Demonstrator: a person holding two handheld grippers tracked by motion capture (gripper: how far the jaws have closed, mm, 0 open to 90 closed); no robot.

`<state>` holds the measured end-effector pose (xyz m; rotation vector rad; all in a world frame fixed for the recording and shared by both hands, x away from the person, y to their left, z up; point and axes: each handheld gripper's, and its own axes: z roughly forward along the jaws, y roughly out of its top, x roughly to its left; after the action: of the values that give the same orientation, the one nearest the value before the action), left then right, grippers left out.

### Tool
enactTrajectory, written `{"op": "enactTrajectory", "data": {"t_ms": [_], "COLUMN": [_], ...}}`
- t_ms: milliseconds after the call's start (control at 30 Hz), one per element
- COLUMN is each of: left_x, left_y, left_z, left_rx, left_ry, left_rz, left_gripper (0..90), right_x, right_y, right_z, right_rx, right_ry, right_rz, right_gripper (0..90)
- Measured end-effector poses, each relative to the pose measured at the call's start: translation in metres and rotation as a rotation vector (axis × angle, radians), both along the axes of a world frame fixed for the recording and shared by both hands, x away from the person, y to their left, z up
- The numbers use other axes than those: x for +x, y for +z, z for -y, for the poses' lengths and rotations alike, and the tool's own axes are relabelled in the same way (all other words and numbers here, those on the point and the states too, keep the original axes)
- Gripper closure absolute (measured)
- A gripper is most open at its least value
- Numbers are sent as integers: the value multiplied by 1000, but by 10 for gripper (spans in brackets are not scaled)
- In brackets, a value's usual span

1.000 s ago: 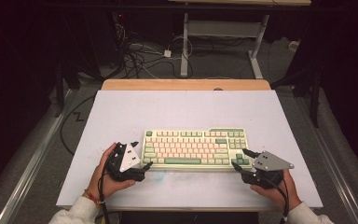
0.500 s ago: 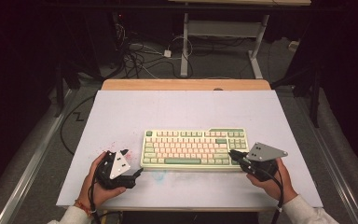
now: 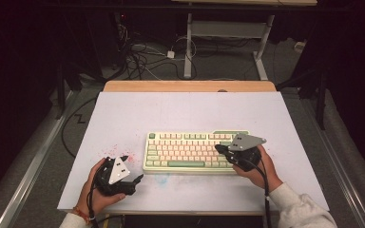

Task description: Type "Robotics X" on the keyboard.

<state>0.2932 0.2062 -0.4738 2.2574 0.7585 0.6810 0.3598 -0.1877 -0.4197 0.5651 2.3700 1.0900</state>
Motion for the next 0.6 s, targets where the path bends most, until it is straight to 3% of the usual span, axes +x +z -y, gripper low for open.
{"op": "enactTrajectory", "data": {"t_ms": [600], "left_x": [1], "left_y": [-3], "left_z": [1], "left_rx": [17], "left_ry": [-11], "left_rz": [-24], "left_gripper": [176], "right_x": [33], "right_y": [-21], "right_z": [-52], "right_rx": [-72], "right_ry": [34], "right_rz": [-67], "right_gripper": [900]}}
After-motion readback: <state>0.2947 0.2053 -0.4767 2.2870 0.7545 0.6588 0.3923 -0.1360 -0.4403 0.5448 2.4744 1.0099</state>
